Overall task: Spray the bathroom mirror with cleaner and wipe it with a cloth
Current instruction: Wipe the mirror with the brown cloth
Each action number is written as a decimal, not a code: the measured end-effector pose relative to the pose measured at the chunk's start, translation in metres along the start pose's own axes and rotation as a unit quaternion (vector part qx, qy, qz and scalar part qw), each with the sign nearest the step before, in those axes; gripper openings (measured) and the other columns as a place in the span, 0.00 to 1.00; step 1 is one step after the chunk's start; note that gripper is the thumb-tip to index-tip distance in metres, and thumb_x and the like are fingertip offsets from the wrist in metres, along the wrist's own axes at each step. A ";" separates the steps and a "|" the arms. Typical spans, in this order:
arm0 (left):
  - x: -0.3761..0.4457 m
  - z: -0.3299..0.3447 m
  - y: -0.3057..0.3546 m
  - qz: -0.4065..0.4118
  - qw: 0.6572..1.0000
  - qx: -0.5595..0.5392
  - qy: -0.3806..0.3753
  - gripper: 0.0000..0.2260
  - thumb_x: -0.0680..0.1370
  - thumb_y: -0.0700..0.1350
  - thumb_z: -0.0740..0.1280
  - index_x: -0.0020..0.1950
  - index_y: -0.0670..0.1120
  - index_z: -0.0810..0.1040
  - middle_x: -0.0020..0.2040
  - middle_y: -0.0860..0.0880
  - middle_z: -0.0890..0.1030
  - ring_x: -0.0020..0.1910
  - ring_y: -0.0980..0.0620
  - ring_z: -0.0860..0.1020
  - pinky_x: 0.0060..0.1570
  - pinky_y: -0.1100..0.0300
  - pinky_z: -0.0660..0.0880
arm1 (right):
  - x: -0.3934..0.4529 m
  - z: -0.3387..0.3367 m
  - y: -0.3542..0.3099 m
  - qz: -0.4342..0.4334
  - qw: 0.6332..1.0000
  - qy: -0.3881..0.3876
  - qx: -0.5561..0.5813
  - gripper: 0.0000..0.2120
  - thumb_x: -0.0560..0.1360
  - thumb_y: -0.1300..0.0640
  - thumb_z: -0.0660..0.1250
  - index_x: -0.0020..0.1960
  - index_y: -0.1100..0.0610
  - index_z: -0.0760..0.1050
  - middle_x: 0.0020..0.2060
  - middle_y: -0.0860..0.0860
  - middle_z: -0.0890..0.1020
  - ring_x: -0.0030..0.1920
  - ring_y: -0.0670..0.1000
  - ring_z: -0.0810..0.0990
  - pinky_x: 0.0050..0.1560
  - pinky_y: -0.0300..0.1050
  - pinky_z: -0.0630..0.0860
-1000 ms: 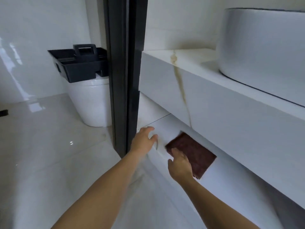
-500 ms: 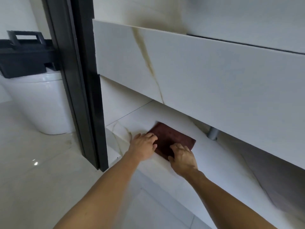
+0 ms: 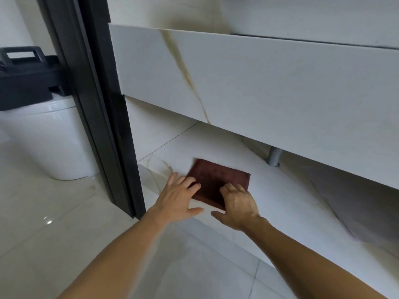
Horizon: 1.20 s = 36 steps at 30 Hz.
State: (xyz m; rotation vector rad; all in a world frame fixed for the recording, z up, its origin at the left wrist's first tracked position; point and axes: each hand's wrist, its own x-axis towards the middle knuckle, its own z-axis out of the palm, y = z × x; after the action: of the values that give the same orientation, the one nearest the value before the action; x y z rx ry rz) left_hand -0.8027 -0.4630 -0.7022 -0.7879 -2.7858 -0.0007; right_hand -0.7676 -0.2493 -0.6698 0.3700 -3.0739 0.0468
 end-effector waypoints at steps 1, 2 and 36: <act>-0.005 -0.001 0.002 0.015 0.999 0.033 0.004 0.31 0.72 0.65 0.67 0.70 0.50 0.74 0.66 0.49 0.75 0.65 0.47 0.73 0.75 0.41 0.58 | -0.005 0.001 -0.002 -0.006 1.000 -0.003 -0.013 0.32 0.70 0.34 0.67 0.67 0.51 0.70 0.64 0.48 0.74 0.62 0.53 0.73 0.65 0.50 0.73; -0.008 -0.001 0.005 0.023 0.998 0.064 0.008 0.29 0.71 0.62 0.71 0.67 0.50 0.75 0.62 0.48 0.77 0.62 0.47 0.75 0.74 0.41 0.61 | -0.008 0.003 -0.005 -0.011 1.000 -0.003 -0.023 0.32 0.69 0.35 0.68 0.67 0.51 0.69 0.63 0.48 0.74 0.62 0.53 0.72 0.64 0.50 0.72; -0.129 -0.419 -0.157 -0.275 0.961 -0.010 0.032 0.08 0.79 0.48 0.69 0.56 0.49 0.82 0.48 0.47 0.79 0.53 0.48 0.77 0.48 0.50 0.77 | 0.067 -0.327 -0.238 -0.240 0.970 0.039 0.032 0.07 0.76 0.60 0.65 0.51 0.55 0.69 0.40 0.55 0.78 0.37 0.58 0.74 0.37 0.48 0.67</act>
State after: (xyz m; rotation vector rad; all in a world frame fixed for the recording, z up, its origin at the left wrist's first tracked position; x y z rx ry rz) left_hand -0.6790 -0.6915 -0.3161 0.0046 -2.8446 -0.1511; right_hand -0.7630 -0.4843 -0.3341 1.0705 -2.8205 0.1387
